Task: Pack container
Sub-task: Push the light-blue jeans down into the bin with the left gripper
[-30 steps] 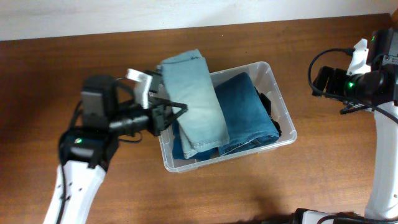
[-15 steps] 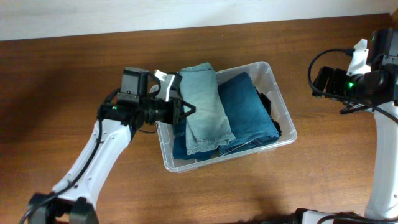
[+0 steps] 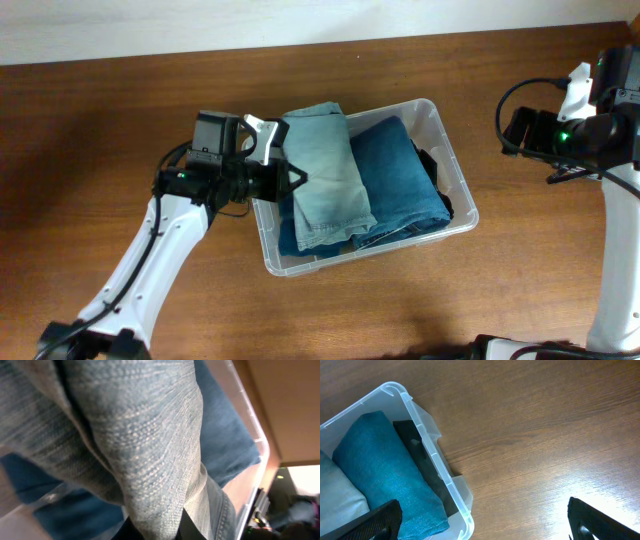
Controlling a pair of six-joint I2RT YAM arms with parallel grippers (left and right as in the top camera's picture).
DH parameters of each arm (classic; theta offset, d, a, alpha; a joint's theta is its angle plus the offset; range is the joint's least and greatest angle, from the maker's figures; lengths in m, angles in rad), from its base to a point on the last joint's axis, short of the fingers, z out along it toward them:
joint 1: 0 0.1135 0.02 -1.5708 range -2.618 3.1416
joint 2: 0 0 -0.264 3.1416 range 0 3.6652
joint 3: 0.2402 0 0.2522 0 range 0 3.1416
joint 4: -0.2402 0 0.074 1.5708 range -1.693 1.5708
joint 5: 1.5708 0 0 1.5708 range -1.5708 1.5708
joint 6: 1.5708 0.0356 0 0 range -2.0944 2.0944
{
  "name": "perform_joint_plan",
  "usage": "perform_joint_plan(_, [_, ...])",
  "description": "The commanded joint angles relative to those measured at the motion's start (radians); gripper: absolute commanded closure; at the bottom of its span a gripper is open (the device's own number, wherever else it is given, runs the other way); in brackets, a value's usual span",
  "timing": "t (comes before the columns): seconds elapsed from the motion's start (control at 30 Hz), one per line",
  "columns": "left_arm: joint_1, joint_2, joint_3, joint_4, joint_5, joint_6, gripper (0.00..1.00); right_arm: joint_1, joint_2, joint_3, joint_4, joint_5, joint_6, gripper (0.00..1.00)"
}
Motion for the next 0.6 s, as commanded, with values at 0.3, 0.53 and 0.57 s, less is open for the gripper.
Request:
perform_joint_plan(0.3, [0.002, -0.098, 0.015, -0.084, -0.202, 0.031, 1.00, -0.005, 0.005, 0.000, 0.004, 0.010, 0.004, 0.01])
perform_joint_plan(0.53, [-0.005, -0.173, 0.085, 0.022, -0.026, -0.002, 1.00, -0.005, 0.008, 0.000, 0.003, 0.010, 0.004, 0.02])
perform_joint_plan(0.57, [-0.010, -0.191, 0.101, 0.037, -0.005, -0.003, 1.00, -0.005, 0.008, 0.000, 0.003, 0.010, 0.005, 0.02])
